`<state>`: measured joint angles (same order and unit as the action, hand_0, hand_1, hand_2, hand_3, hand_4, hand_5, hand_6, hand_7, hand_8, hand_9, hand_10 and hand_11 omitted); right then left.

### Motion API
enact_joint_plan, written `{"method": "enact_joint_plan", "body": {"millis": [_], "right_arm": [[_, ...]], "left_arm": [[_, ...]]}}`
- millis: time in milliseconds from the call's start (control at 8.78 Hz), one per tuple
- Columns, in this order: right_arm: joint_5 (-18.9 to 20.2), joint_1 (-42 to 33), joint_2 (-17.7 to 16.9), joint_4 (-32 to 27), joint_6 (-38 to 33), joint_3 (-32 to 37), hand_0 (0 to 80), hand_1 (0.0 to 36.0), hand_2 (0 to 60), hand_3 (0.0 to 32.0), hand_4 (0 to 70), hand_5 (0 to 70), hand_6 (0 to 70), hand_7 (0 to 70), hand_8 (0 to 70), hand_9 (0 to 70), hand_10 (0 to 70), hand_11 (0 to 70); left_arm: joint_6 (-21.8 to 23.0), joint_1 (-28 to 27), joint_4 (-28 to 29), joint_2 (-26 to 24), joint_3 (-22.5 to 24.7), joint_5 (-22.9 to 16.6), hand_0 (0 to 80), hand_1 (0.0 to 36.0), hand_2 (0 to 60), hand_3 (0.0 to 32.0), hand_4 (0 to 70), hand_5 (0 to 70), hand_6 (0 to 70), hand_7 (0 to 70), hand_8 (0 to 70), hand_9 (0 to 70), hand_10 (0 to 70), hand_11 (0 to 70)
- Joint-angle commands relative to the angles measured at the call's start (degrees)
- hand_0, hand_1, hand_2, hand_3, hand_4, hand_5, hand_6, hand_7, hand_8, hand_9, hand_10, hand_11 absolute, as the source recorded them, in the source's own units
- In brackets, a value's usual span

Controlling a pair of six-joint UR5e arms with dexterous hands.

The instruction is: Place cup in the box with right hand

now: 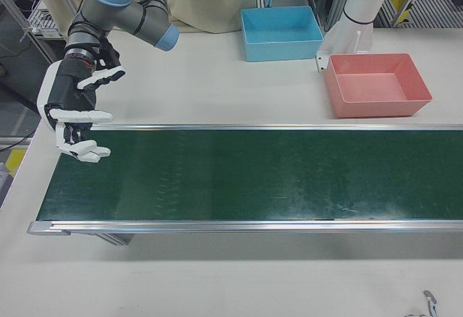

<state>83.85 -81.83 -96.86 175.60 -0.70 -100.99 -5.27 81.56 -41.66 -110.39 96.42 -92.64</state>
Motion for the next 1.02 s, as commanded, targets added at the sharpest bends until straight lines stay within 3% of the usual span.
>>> {"method": "enact_joint_plan", "body": {"millis": [0,911], "right_arm": [[0.0,0.0,0.0,0.0,0.0,0.0,50.0,11.6,4.9,0.0,61.1,5.4,14.1,51.4,18.8,30.8,23.3,33.9],[0.0,0.0,0.0,0.0,0.09,0.0,50.0,11.6,4.4,0.0,60.3,5.2,13.8,50.5,18.4,30.0,22.4,32.6]], "left_arm": [[0.0,0.0,0.0,0.0,0.0,0.0,0.0,0.0,0.0,0.0,0.0,0.0,0.0,0.0,0.0,0.0,0.0,0.0],[0.0,-0.09,0.0,0.0,0.0,0.0,0.0,0.0,0.0,0.0,0.0,0.0,0.0,0.0,0.0,0.0,0.0,0.0]]}}
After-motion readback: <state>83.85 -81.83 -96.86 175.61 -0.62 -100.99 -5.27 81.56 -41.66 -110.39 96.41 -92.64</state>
